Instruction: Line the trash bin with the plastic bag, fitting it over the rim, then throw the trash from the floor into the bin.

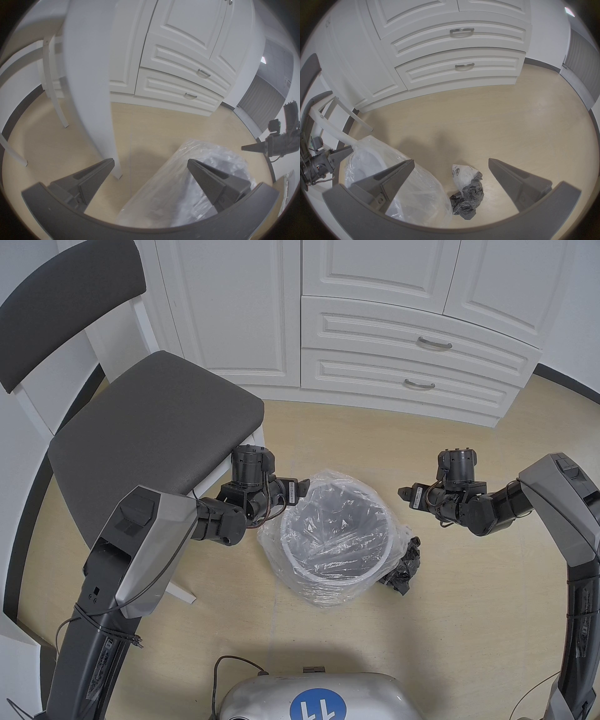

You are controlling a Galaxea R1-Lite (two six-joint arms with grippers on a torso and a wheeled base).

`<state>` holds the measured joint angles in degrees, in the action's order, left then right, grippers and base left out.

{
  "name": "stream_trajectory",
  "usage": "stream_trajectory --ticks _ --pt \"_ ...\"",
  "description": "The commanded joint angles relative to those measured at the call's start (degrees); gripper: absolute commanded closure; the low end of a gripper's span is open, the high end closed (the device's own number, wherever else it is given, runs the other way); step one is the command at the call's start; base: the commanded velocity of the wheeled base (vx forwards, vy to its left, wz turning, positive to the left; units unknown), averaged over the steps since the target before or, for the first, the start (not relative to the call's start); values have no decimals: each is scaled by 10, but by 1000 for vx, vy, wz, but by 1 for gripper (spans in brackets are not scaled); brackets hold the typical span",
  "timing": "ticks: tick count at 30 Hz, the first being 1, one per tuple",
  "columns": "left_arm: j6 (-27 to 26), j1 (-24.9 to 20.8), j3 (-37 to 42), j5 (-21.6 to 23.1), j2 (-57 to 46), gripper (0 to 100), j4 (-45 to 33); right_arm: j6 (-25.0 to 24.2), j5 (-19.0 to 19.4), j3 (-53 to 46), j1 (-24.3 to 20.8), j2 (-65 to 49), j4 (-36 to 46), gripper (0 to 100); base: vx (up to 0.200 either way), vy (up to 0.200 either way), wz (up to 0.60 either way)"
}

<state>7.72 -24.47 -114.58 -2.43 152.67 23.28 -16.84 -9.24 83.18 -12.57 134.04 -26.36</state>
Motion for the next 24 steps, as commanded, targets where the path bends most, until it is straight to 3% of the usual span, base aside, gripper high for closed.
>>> stream_trajectory --ticks 1,24 --pt "0 1 0 0 14 0 0 0 0 -2 0 -2 0 0 0 0 0" --pt "17 23 0 0 45 0 2 6 0 -7 0 -2 0 0 0 0 0"
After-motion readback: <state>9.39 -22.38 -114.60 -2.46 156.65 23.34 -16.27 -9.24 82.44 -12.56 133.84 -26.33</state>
